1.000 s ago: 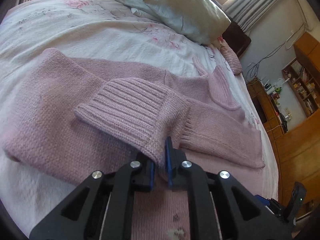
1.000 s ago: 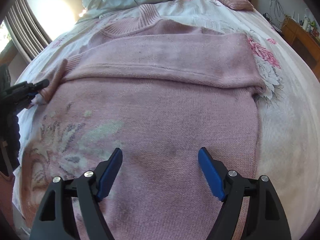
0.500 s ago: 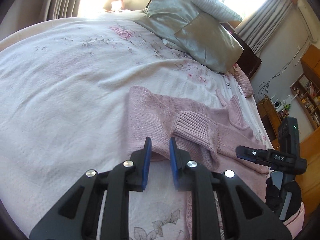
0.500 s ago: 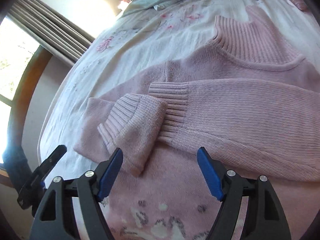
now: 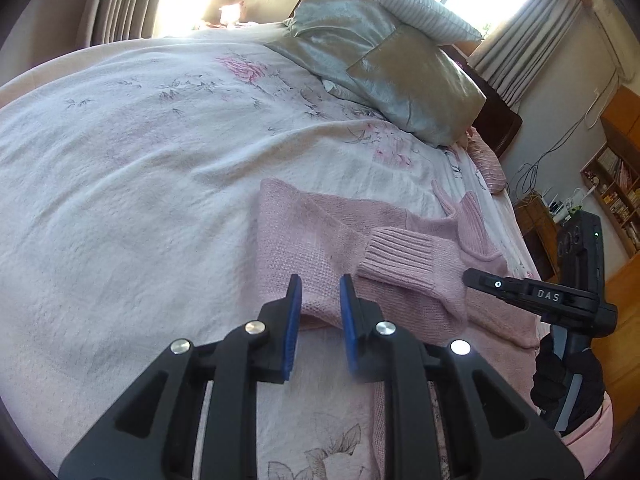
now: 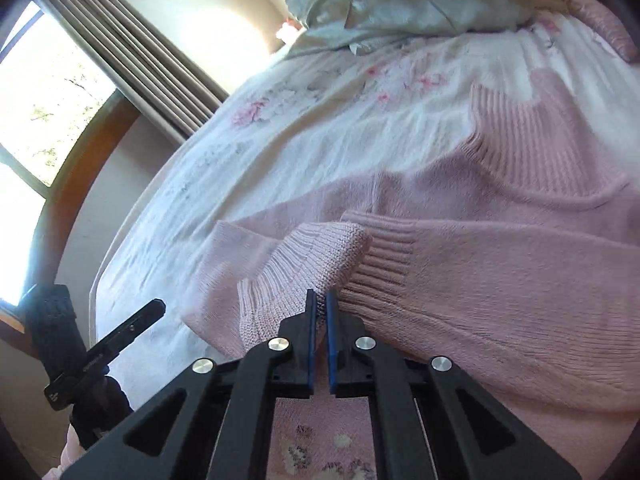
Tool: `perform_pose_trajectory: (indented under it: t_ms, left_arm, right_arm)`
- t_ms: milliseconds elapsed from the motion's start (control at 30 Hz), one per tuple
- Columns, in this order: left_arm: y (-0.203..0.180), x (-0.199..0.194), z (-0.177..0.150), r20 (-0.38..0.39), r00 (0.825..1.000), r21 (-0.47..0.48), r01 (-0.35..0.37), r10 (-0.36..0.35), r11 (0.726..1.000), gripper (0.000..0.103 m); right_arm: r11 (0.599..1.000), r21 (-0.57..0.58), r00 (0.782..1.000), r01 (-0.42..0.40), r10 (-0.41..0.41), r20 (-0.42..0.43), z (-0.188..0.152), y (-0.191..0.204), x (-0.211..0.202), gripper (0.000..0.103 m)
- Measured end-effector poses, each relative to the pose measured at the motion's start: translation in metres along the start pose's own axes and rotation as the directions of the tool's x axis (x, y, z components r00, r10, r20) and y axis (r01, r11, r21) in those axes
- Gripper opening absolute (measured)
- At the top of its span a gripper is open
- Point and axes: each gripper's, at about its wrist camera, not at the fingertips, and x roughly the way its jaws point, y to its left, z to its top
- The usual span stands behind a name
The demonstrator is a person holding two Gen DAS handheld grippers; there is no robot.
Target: Fold small clothes
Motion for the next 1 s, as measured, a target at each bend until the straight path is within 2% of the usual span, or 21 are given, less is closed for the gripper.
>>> perform_pose_trajectory:
  t_ms: [133, 300, 333, 433, 500, 600, 667, 733, 800, 900, 933, 1000]
  left_arm:
    - [-0.015, 0.009, 0.0, -0.011, 1.0, 0.023, 0.012, -0.012, 1.0, 0.019]
    - [-0.043, 0.027, -0.008, -0.039, 0.999, 0.07, 0.031, -0.028, 0.997, 0.019]
    - [-0.049, 0.033, -0.011, -0.047, 0.999, 0.085, 0.03, -0.026, 0.996, 0.02]
    - [-0.064, 0.052, -0.019, -0.087, 0.996, 0.125, 0.011, 0.0, 0.992, 0.021]
    - [-0.071, 0.062, -0.023, -0.114, 0.993, 0.137, 0.005, 0.011, 0.991, 0.021]
    - [-0.082, 0.068, -0.024, -0.115, 0.993, 0.167, 0.004, 0.015, 0.986, 0.021]
    - [-0.092, 0.072, -0.023, -0.114, 0.993, 0.19, 0.0, 0.022, 0.982, 0.022]
    - [-0.102, 0.077, -0.021, -0.125, 0.992, 0.205, 0.004, 0.022, 0.979, 0.022]
    - [-0.109, 0.085, -0.018, -0.141, 0.989, 0.218, -0.003, 0.035, 0.976, 0.023]
    - [-0.112, 0.101, -0.016, -0.173, 0.983, 0.229, -0.012, 0.053, 0.973, 0.025]
    - [-0.112, 0.107, -0.017, -0.18, 0.981, 0.235, -0.024, 0.068, 0.972, 0.025]
    - [-0.108, 0.119, -0.019, -0.204, 0.975, 0.236, -0.035, 0.085, 0.971, 0.025]
  right_arm:
    - [0.997, -0.004, 0.993, 0.08, -0.08, 0.092, 0.006, -0.025, -0.057, 0.004]
    - [0.981, 0.08, 0.972, 0.176, -0.186, 0.141, 0.001, -0.09, -0.108, 0.004]
    - [0.974, 0.101, 0.966, 0.201, -0.214, 0.143, -0.002, -0.103, -0.113, 0.0]
    - [0.947, 0.156, 0.95, 0.282, -0.298, 0.091, -0.012, -0.143, -0.11, 0.0]
    - [0.927, 0.158, 0.935, 0.339, -0.351, 0.054, -0.02, -0.153, -0.099, 0.0]
    - [0.946, 0.077, 0.947, 0.314, -0.317, 0.043, -0.032, -0.135, -0.092, 0.011]
    - [0.946, -0.009, 0.945, 0.325, -0.325, 0.033, -0.032, -0.108, -0.079, 0.016]
    - [0.939, -0.089, 0.943, 0.331, -0.331, 0.018, -0.028, -0.083, -0.06, 0.038]
    - [0.918, -0.159, 0.93, 0.364, -0.368, 0.001, -0.022, -0.062, -0.038, 0.052]
    - [0.901, -0.21, 0.918, 0.38, -0.395, -0.037, -0.02, -0.049, -0.008, 0.054]
    - [0.892, -0.217, 0.908, 0.396, -0.416, -0.054, -0.021, -0.049, 0.001, 0.054]
    - [0.853, -0.246, 0.871, 0.461, -0.487, -0.057, -0.023, -0.051, 0.017, 0.051]
